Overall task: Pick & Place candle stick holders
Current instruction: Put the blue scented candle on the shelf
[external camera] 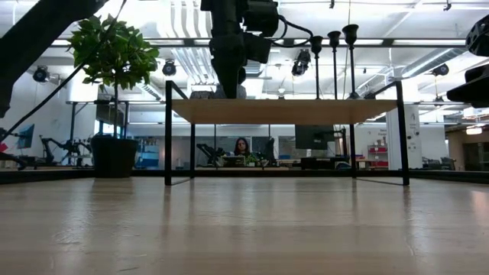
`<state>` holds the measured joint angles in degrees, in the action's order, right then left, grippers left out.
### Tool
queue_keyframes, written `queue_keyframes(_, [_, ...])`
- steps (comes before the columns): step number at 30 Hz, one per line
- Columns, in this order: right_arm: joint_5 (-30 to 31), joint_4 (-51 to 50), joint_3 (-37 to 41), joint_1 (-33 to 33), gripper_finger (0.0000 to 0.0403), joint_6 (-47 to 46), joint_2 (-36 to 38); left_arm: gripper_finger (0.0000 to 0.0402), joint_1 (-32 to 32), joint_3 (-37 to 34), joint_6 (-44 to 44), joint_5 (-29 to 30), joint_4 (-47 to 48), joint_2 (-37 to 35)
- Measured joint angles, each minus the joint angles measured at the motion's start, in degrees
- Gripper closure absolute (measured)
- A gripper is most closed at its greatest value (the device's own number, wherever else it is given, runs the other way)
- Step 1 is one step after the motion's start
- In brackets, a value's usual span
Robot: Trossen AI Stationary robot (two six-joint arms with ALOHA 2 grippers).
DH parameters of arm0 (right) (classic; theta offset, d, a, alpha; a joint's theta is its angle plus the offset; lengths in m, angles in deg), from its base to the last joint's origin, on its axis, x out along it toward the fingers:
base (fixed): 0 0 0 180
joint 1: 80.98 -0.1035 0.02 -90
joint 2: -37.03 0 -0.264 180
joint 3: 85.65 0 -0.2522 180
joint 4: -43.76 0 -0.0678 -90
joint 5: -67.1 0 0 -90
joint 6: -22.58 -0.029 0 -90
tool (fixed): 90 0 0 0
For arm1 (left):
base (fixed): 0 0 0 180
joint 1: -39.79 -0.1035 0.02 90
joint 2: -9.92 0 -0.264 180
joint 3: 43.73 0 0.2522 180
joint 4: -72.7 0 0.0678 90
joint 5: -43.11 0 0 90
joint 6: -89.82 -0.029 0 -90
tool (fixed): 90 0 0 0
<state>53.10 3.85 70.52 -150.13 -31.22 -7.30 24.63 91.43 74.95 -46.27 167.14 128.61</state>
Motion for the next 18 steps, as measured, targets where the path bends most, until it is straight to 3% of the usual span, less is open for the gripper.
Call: queue_keyframes(18, [0.0,0.0,0.0,0.0,0.0394,0.0,0.0,0.0076,0.0,0.0,0.6,0.5,0.4,0.0])
